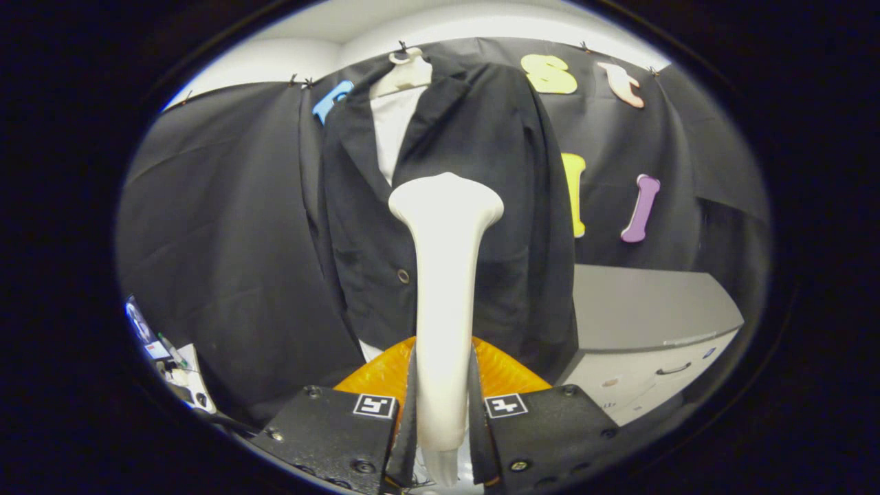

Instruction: Iron the clothes twice with a garment steamer, once on the left side and once on the right side.

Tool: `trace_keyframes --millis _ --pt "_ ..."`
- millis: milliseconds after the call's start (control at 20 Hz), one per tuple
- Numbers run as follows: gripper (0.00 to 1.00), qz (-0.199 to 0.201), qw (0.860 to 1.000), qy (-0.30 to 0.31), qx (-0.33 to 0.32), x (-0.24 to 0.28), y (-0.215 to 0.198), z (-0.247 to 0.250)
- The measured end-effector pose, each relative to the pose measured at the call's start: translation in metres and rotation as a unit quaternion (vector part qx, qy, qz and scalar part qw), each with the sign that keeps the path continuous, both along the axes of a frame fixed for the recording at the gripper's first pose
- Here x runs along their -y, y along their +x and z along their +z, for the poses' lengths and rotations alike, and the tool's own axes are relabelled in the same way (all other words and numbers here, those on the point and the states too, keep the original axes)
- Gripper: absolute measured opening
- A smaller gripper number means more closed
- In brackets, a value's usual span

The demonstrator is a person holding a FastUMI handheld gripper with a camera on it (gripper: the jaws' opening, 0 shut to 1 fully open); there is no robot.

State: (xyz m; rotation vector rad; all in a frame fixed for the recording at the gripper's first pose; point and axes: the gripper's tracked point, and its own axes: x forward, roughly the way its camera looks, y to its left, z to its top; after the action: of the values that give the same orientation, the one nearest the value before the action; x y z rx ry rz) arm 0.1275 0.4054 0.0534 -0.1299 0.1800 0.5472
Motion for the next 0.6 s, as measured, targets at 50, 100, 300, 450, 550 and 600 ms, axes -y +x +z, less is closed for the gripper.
trace_keyframes --millis 50,100,300,450,550,600 --pt "0.34 0.004 1.000 0.007 0.008 -0.008 -0.003 0.010" --pt "0.34 0.008 1.000 0.012 0.017 -0.017 -0.005 0.023" --pt "0.34 0.032 0.998 0.029 0.052 -0.054 -0.014 0.073" --pt "0.34 0.049 0.995 0.042 0.080 -0.085 -0.014 0.108" --pt "0.34 0.058 0.993 0.046 0.093 -0.103 -0.015 0.124" --pt "0.34 0.062 0.992 0.049 0.100 -0.112 -0.017 0.131"
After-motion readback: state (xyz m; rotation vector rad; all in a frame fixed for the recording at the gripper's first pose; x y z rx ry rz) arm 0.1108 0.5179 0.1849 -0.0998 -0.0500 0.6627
